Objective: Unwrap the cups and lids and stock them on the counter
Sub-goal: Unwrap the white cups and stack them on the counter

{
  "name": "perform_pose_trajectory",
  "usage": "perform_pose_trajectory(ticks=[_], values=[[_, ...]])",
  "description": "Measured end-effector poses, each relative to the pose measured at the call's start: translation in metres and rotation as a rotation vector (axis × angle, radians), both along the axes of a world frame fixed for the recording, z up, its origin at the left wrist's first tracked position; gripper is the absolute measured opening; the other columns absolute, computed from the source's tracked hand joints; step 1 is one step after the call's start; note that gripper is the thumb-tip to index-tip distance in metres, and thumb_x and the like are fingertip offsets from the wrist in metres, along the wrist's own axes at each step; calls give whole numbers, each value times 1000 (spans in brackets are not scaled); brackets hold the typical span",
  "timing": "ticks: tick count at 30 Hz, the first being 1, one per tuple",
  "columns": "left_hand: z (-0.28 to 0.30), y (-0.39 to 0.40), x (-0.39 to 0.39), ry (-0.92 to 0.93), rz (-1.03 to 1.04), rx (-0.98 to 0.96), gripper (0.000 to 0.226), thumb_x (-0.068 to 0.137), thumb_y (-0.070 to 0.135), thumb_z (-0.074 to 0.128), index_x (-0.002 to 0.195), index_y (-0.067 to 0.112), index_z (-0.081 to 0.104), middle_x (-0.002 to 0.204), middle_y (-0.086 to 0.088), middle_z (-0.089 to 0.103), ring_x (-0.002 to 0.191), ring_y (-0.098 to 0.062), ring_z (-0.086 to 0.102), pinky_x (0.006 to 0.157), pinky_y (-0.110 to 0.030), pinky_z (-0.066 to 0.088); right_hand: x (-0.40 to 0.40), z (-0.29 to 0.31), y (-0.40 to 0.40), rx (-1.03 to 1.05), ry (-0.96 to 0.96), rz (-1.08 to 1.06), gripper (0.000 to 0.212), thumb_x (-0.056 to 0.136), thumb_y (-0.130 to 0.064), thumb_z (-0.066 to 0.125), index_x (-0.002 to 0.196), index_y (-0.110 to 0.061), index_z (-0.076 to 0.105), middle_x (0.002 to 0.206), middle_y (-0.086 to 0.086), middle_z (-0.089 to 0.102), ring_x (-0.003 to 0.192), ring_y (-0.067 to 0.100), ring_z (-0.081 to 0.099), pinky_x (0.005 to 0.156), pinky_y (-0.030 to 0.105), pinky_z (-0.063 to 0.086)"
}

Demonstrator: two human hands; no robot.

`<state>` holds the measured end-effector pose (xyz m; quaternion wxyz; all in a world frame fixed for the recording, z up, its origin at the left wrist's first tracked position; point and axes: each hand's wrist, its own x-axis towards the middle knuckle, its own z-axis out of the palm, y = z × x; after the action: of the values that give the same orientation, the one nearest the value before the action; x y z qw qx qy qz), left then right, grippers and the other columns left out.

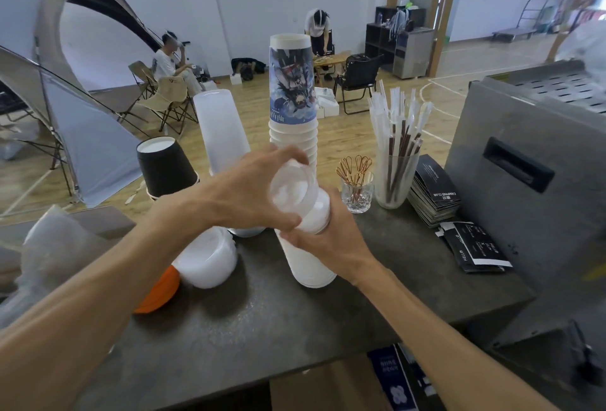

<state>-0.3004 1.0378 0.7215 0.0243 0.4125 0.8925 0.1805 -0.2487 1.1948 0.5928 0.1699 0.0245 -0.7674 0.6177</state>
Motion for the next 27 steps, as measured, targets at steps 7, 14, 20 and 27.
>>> perform_pose_trajectory(ticks=[7,14,20,27], values=[[-5,-23,-16,-266,86,205,83,63,64,76,136,45,42,131,12,56,120,-6,55,102,-42,51,7,-4,7,-5,30,-25,82,61,-37,91,129,-39,45,117,-24,60,111,1,60,89,18,50],[-13,-33,-20,-462,62,350,83,68,57,80,140,46,41,138,14,57,127,-7,55,111,-46,43,8,-5,9,17,23,14,81,64,-37,90,130,-41,43,117,-25,57,113,3,58,91,20,49],[-3,-15,-3,-47,-117,29,95,77,26,81,152,44,26,150,26,34,131,5,35,106,-12,28,7,5,12,30,-52,113,80,66,-36,90,132,-39,45,117,-18,64,109,3,63,89,27,53],[11,7,-7,12,-357,-382,92,70,8,76,145,40,32,147,19,29,132,-8,36,110,-38,39,5,26,20,138,-79,246,77,72,-25,89,129,-56,47,133,-19,57,125,1,54,105,34,47]])
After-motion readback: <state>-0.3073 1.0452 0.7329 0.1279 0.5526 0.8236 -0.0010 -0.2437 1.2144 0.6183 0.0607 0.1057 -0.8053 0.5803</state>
